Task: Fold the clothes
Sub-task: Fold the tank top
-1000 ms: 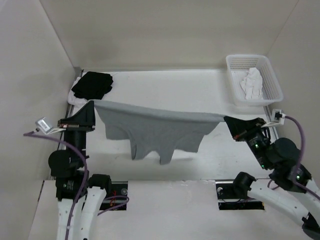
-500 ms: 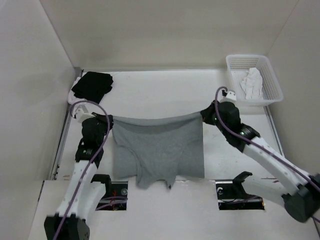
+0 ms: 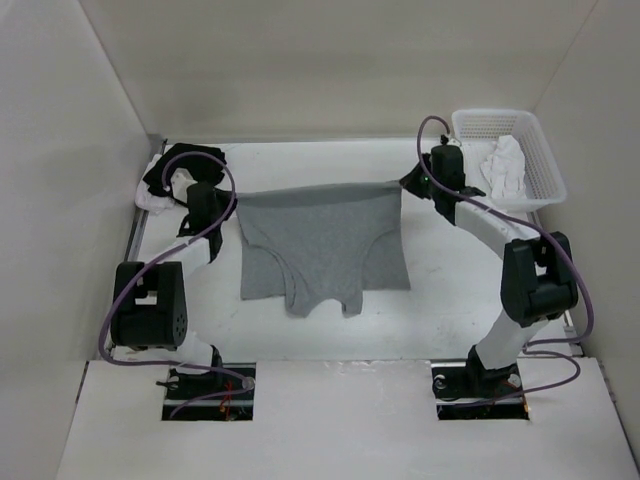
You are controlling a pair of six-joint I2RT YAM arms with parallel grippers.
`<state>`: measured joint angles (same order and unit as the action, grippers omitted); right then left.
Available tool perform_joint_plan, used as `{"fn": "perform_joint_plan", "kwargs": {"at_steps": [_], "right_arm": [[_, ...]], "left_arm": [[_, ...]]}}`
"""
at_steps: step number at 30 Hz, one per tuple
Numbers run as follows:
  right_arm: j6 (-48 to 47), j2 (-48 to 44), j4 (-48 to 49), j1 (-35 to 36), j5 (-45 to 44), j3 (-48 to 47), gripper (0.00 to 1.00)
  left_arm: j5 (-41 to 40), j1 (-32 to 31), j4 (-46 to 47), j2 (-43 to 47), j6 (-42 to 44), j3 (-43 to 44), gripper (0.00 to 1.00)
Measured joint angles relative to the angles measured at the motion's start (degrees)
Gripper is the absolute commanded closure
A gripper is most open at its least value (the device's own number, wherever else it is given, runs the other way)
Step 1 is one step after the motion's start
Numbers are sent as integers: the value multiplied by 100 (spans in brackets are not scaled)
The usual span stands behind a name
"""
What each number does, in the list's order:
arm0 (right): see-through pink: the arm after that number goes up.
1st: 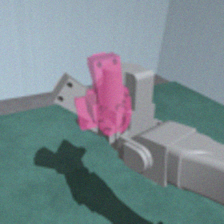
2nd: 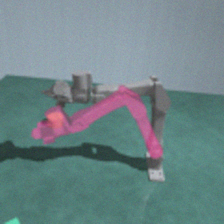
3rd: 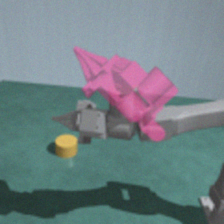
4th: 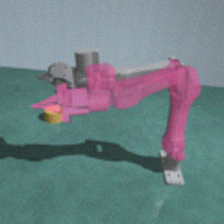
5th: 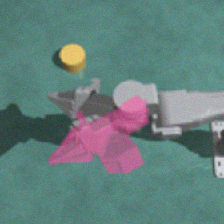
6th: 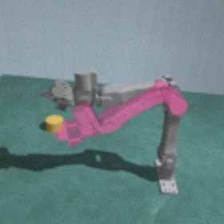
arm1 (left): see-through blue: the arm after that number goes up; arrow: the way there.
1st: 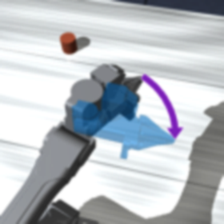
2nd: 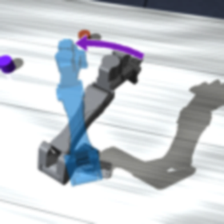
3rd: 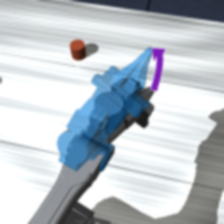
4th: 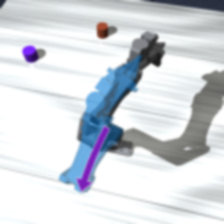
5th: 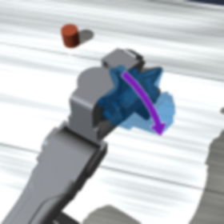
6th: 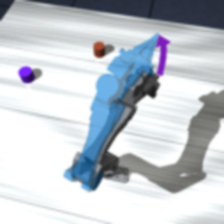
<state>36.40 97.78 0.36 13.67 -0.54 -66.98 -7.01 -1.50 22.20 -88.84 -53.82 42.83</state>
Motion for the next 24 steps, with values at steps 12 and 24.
{"fn": "perform_joint_plan", "kwargs": {"at_steps": [12,24], "right_arm": [[339,-715,612,-138,232,1414,96],[946,-1958,1200,-313,223,3425,99]], "left_arm": [[179,-39,621,1307,-46,-1576,97],[348,-243,-177,4094,-74,-3139,97]]}}
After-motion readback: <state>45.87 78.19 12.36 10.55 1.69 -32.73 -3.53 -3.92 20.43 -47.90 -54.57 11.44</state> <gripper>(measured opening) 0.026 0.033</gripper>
